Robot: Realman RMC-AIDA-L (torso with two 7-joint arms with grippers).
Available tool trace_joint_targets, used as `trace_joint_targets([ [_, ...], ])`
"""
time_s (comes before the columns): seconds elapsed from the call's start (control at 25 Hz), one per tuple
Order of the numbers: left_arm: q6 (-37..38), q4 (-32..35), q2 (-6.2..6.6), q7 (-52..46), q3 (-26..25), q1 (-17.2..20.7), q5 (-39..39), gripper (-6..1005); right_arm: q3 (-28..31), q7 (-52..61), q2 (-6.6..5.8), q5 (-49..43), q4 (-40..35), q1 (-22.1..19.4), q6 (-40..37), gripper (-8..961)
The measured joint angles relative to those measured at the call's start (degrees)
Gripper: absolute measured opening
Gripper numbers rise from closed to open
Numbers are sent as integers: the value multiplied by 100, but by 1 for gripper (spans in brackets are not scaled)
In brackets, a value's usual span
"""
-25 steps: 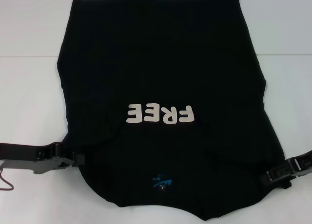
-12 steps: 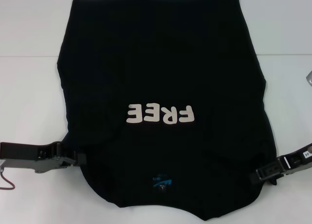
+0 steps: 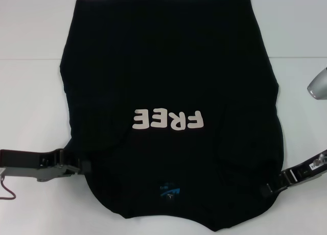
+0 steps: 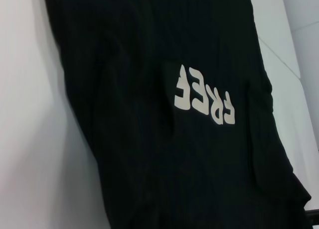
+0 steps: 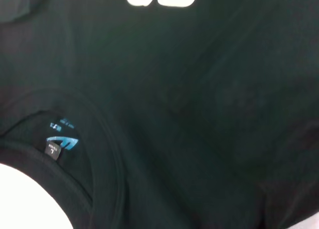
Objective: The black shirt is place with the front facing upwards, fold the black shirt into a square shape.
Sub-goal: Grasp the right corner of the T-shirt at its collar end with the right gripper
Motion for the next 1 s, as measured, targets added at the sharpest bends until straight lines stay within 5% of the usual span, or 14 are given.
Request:
trace_joint_targets([
  [0.28,-1,0,0,33,0,12,-9,20,-65,24,-8,-20,-19,11,-23,555],
  [0.4,-8,0,0,38,0,-6,-12,20,-68,29,-21,-17,-21,11,-29,302],
  [0.6,-6,0,9,40,0,-31,-14,20,-68,31,-40,4,-21,10,-32,74],
  [1.0,172,-344,193,35,3,-56,-85,20,-60,-57,-167,17,-65,49,-378,57],
])
